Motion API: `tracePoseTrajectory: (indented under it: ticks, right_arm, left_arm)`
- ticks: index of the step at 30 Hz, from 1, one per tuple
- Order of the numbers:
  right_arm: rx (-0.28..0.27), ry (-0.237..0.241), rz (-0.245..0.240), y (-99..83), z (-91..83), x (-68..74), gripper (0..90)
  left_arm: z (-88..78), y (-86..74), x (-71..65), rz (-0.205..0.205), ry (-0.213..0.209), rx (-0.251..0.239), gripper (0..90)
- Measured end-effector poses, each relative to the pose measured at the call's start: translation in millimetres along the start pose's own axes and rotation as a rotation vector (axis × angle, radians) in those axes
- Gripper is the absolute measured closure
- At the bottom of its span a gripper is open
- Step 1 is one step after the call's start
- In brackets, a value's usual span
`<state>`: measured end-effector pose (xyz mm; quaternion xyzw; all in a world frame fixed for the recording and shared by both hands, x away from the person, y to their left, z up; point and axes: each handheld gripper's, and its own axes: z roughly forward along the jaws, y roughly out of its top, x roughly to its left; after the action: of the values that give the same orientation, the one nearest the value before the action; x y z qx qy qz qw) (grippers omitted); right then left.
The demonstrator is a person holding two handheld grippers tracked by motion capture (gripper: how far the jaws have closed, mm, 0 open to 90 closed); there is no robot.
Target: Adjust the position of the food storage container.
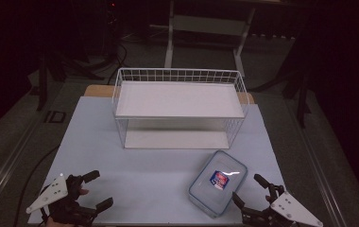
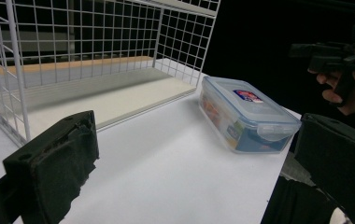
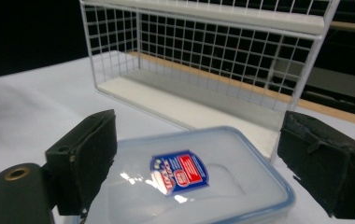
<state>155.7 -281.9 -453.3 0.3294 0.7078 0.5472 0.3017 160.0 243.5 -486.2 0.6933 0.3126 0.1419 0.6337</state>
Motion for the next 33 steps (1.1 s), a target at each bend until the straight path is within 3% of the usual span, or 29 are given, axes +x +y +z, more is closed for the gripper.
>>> tracePoseTrajectory:
  ticks: [4,9,11,13,15,18,20,22,29,33]
  right_arm:
    - [-0.036,0.003,-0.007,8.4,-4.9,5.0,11.3]
    - [-0.026,0.014,-0.024,20.4,-6.8,11.3,11.3]
    - [-0.034,0.052,-0.024,24.6,-8.0,12.8,11.6]
    - [-0.028,0.030,-0.046,26.8,-7.9,15.4,14.1]
    - [0.004,0.039,-0.061,26.5,-7.3,14.3,19.8]
    - [0.063,0.062,-0.035,22.2,-5.5,7.9,28.0]
    - [0.107,0.083,-0.032,16.6,-6.2,3.7,41.8]
    - [0.151,0.061,-0.064,9.3,-7.4,2.1,53.0]
    - [0.293,0.083,-0.056,-17.8,-2.4,-6.9,81.4]
    - [0.350,0.097,-0.052,-29.0,1.6,-11.4,89.7]
  left_arm:
    - [0.9,0.2,-1.3,0.003,-0.003,0.003,0.0]
    - [0.4,0.7,-2.0,0.008,-0.003,0.000,0.0]
    - [0.6,0.6,-1.7,0.006,-0.004,0.001,0.0]
    - [0.8,0.6,-1.7,0.006,-0.006,0.001,0.0]
    - [1.5,0.7,-1.9,0.007,-0.010,0.003,0.0]
    - [2.8,0.7,-1.9,0.009,-0.011,0.007,0.0]
    - [3.8,0.6,-2.2,0.008,-0.013,0.010,0.0]
    - [4.5,0.6,-2.4,0.011,-0.015,0.012,0.0]
    - [5.2,0.5,-3.3,0.016,-0.019,0.020,0.0]
    - [5.9,0.1,-2.8,0.012,-0.018,0.024,0.0]
